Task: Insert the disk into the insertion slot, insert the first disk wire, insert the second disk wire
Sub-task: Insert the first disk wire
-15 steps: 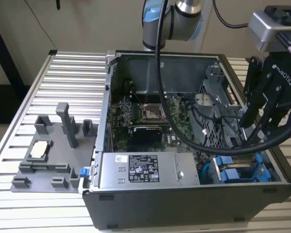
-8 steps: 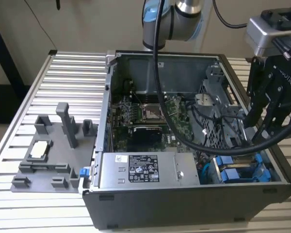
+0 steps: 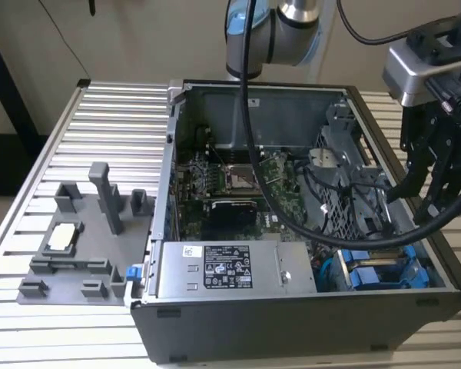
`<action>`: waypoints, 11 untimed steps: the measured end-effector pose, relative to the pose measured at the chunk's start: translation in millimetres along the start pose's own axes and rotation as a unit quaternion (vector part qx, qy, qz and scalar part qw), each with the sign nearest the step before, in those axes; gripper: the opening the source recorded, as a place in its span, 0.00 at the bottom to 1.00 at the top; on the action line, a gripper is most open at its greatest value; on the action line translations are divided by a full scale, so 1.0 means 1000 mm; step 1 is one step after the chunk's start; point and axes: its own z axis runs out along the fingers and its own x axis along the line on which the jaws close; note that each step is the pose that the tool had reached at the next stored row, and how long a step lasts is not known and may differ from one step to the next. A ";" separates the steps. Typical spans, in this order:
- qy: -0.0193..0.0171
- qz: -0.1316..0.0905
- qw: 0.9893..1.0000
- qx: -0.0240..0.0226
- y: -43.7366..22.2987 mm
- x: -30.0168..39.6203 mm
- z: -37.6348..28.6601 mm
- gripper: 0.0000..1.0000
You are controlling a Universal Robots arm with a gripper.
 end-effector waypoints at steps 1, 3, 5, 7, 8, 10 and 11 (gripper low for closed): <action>-0.001 -0.008 1.000 0.001 0.0001 -0.0001 0.0005 0.40; -0.003 -0.018 1.000 0.004 0.0005 -0.0014 0.0021 0.40; -0.004 -0.021 1.000 0.007 0.0010 -0.0063 0.0038 0.40; -0.003 -0.022 1.000 0.010 0.0019 -0.0132 0.0050 0.40; -0.003 -0.022 1.000 0.012 0.0027 -0.0165 0.0056 0.40; -0.003 -0.023 1.000 0.016 0.0056 -0.0198 0.0063 0.40; -0.003 -0.023 1.000 0.019 0.0082 -0.0203 0.0070 0.40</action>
